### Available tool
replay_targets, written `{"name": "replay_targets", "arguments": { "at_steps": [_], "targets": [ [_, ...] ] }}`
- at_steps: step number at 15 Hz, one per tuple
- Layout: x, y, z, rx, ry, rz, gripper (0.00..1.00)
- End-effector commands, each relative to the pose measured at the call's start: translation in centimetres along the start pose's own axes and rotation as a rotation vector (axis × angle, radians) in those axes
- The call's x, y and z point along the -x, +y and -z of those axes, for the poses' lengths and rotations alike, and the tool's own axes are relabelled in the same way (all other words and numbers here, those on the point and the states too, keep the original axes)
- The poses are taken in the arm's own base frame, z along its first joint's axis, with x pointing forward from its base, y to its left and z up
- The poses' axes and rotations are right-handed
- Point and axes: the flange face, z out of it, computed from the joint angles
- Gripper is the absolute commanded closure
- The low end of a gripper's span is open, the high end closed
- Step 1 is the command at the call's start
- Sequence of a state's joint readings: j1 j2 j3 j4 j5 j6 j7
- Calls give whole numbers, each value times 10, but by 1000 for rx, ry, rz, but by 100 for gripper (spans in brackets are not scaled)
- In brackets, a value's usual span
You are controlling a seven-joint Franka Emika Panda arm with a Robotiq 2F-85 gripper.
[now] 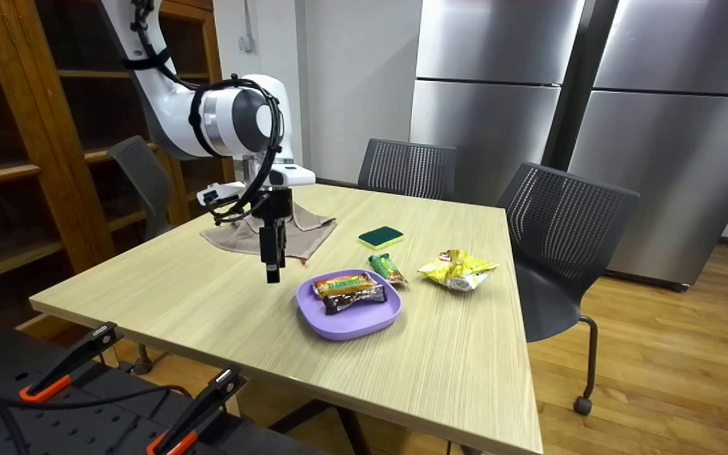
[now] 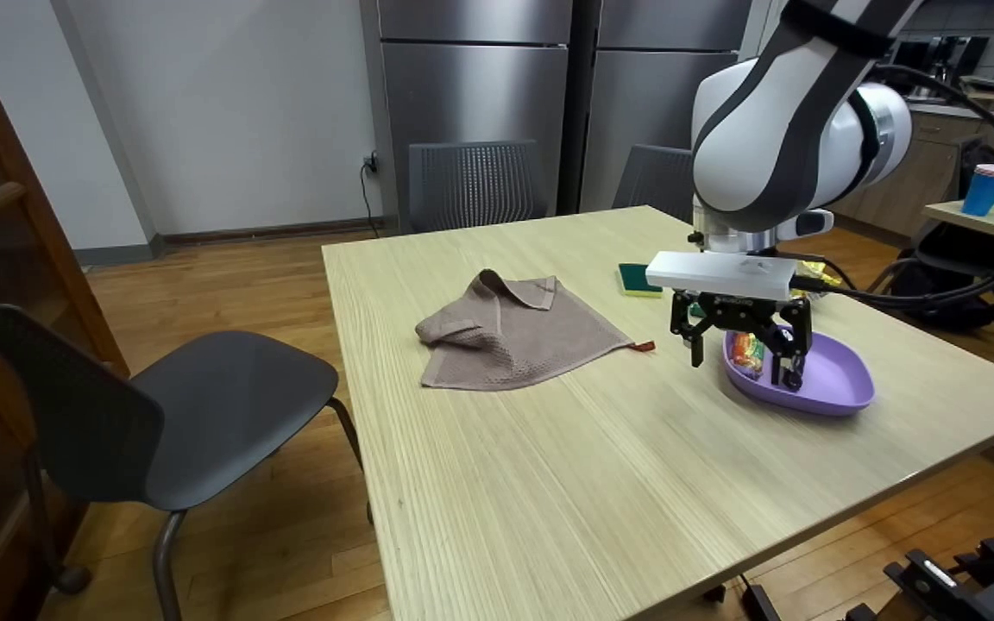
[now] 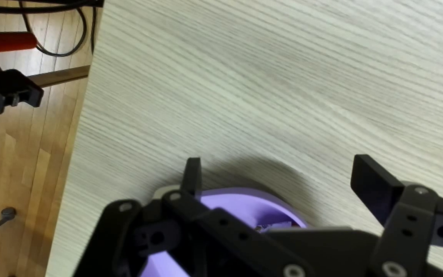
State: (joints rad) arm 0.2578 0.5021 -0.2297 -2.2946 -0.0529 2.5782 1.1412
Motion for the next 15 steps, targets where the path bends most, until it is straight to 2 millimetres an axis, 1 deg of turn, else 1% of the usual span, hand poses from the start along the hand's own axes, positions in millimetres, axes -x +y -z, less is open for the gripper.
{"name": "replay_targets", "arguments": {
  "at_steps": [1, 5, 7, 10, 15],
  "targets": [
    [-1, -1, 0, 1, -1, 0, 0],
    [-1, -1, 0, 1, -1, 0, 0],
    [-4, -2, 3, -8, 3, 1, 0],
    [-15, -3, 11, -26, 11, -28, 0],
    [-47, -3, 23, -51, 26, -64, 0]
  ]
}}
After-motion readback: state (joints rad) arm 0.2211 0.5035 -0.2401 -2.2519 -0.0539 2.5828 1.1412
